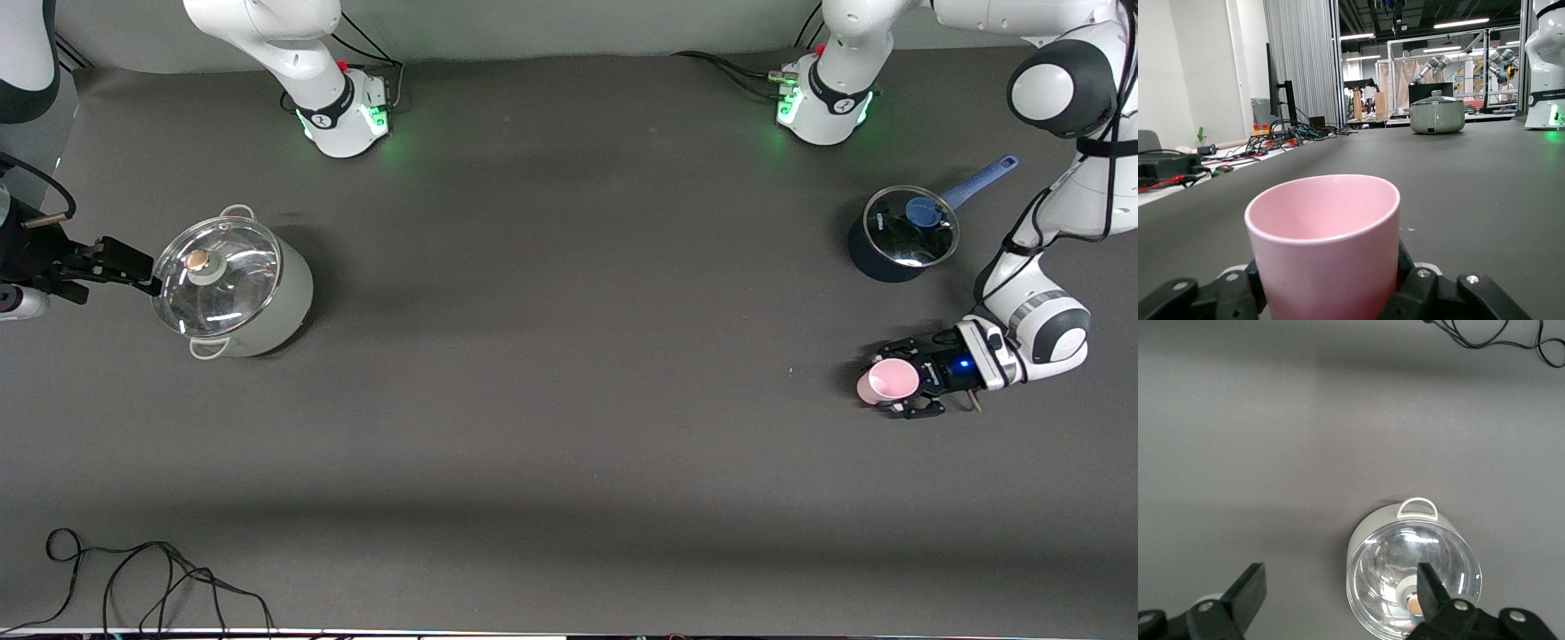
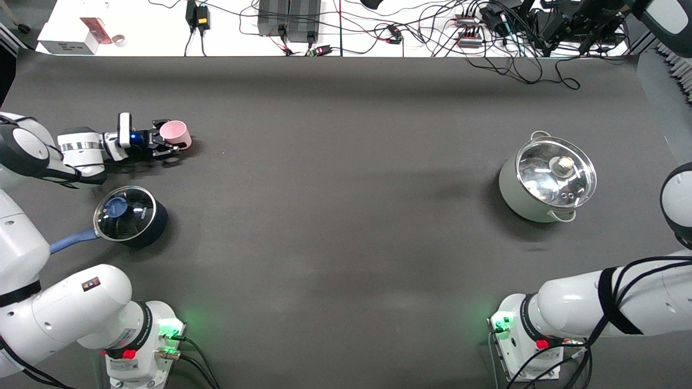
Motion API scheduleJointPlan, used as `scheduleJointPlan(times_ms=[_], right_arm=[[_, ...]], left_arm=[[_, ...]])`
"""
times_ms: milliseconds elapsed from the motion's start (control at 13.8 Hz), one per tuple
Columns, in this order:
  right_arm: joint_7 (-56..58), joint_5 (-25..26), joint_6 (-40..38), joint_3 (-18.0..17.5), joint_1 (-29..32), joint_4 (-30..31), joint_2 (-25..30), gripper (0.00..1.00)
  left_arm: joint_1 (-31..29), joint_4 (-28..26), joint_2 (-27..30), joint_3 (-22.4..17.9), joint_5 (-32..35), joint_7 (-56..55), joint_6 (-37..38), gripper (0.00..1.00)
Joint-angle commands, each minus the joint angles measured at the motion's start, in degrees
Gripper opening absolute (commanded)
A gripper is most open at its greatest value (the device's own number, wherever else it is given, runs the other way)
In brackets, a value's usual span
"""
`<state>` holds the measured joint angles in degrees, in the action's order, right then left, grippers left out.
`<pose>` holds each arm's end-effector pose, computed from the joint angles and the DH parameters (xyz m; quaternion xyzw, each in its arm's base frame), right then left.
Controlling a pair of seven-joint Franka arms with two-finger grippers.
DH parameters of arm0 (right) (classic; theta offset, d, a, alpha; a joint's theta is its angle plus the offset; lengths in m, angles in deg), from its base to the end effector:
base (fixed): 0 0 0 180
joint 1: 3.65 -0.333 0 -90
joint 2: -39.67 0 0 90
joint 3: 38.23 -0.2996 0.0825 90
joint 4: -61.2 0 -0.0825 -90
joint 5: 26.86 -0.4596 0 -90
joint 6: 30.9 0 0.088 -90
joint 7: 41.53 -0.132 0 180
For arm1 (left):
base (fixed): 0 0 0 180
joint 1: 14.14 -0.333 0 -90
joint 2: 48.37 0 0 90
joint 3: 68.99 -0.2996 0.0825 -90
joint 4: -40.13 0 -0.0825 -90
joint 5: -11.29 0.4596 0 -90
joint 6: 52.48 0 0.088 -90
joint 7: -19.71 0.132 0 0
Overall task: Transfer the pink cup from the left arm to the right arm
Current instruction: 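Lift the pink cup with the left gripper and carry it toward the right arm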
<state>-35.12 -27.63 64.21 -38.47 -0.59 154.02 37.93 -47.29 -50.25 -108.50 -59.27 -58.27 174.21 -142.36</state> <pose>0.6448 -0.0301 0.5445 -0.9995 -0.0308 -0.0053 0.0064 0.6164 0.1297 -0.0219 0.5308 -0.4845 0.5550 0.4189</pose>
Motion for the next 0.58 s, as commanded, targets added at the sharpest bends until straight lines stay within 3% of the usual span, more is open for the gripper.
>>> scheduleJointPlan(times_ms=[0,145,509], right_arm=[[-0.5,0.4,-0.8,0.0,0.0,-0.2,0.3,1.0],[-0.6,0.3,-0.8,0.0,0.0,-0.2,0.3,1.0],[-0.5,0.3,-0.8,0.0,0.0,-0.2,0.3,1.0]], left_arm=[[2.9,3.4,-0.5,1.9,-2.9,-0.9,-1.3,0.0],[3.7,4.3,-0.4,5.5,-3.5,-5.3,-6.4,0.0],[4.1,8.7,0.0,21.2,-3.3,-16.9,-21.3,0.0]])
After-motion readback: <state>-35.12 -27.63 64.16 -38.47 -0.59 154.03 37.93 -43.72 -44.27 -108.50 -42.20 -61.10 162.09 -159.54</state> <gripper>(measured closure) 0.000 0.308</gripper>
